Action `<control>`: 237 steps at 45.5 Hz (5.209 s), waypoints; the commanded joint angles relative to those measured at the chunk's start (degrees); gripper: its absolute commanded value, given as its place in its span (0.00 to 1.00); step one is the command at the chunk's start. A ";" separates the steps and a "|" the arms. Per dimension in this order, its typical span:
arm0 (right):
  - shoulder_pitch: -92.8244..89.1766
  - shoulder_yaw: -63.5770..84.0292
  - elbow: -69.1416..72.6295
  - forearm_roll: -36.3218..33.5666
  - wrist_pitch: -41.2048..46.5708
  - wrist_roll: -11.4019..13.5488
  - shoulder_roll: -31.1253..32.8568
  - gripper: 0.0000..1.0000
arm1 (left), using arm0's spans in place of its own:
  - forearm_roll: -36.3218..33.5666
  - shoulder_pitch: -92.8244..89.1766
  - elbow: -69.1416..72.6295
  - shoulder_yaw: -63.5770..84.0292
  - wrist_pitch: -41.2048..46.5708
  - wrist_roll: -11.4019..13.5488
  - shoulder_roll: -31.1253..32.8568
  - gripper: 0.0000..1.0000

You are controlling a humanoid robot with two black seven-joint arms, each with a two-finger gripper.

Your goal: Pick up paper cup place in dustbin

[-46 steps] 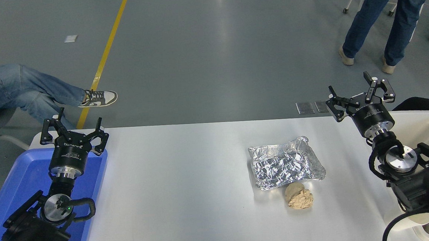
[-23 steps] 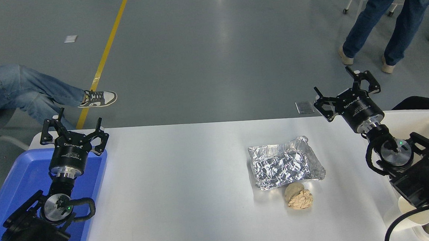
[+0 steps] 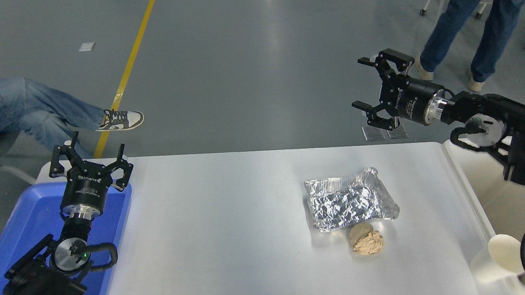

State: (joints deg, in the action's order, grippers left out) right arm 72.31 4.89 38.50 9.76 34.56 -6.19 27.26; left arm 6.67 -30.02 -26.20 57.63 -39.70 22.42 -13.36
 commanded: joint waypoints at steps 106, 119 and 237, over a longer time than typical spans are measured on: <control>1.97 38.63 26.36 48.51 -10.65 -0.67 32.42 1.00 | 0.10 0.05 0.01 0.02 0.06 0.08 0.00 1.00; -6.92 35.45 22.23 48.43 -16.10 -0.67 29.25 1.00 | 0.10 0.05 0.01 -0.07 0.06 0.08 0.00 1.00; 60.32 67.79 31.54 42.10 10.44 -7.26 21.69 0.00 | -0.08 -0.04 0.01 -0.07 -0.20 -0.18 0.00 1.00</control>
State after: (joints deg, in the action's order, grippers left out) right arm 126.83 67.72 69.72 53.57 44.61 -12.63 51.28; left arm 6.60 -30.06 -26.23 57.57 -39.90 22.24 -13.36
